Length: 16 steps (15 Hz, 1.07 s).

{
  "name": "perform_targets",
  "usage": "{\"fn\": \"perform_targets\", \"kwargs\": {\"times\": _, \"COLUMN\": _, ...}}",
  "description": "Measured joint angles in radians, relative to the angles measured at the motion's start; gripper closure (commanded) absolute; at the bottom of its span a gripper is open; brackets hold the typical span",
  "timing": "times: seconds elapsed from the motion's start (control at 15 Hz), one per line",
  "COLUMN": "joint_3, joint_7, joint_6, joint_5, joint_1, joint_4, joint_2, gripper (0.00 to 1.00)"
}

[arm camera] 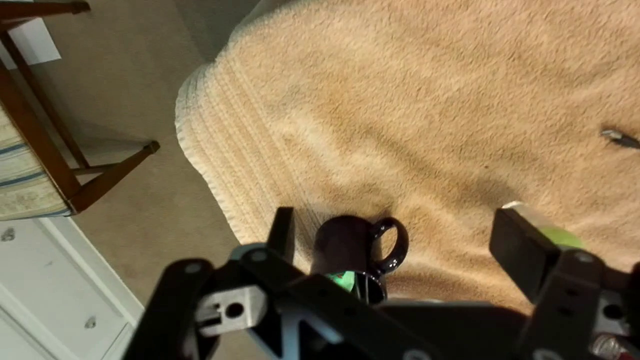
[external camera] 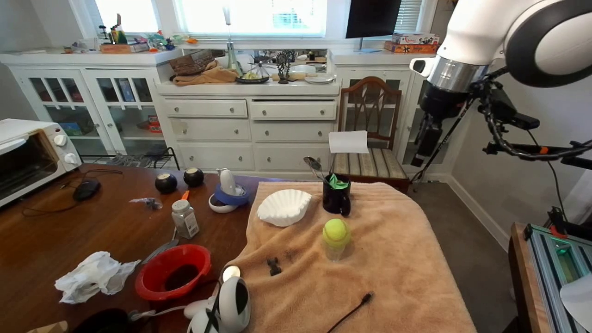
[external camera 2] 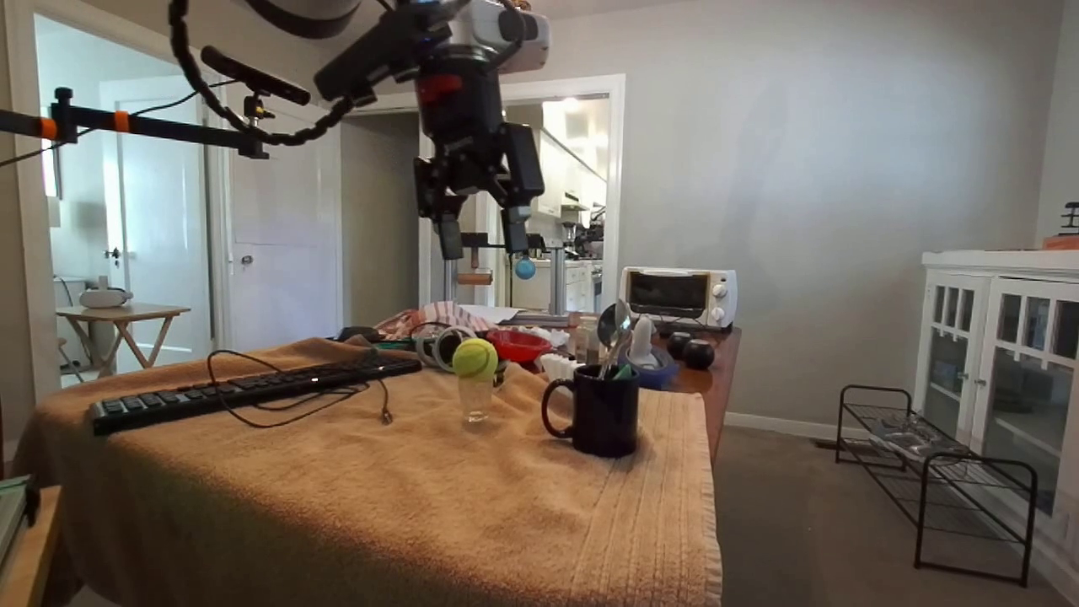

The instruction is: Remove the silver spoons from the black mug, put them on the table, remove the green packet from the black mug and put it on the white cupcake holder

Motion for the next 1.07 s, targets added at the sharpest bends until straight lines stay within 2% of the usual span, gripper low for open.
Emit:
{"fn": "perform_targets", "kwargs": {"times": 0.33, "joint_3": 0.000, "joint_7": 0.042, "joint_6": 0.021, "joint_5": 0.005, "joint_1": -0.003, "joint_4": 0.144, "joint_2": 0.200, "gripper": 0.00}}
{"fn": "perform_targets", "kwargs": {"times": 0.67, "joint_3": 0.000, "joint_7": 0.042, "joint_6": 0.021, "joint_5": 0.006, "joint_1": -0.003, "joint_4": 0.156, "joint_2": 0.217, "gripper": 0.00}}
{"fn": "perform_targets", "kwargs": {"times": 0.87, "joint_3": 0.000, "joint_7": -0.001, "joint_6": 0.047, "joint_5": -0.001, "joint_1": -0.002, "joint_4": 0.183, "joint_2": 0.256, "gripper": 0.00}}
{"fn": "perform_targets", "kwargs": {"times": 1.07, "joint_3": 0.000, "joint_7": -0.088, "joint_6": 0.139, "joint_5": -0.001, "joint_1": 0.003, "joint_4": 0.256, "joint_2": 0.363, "gripper": 0.00}}
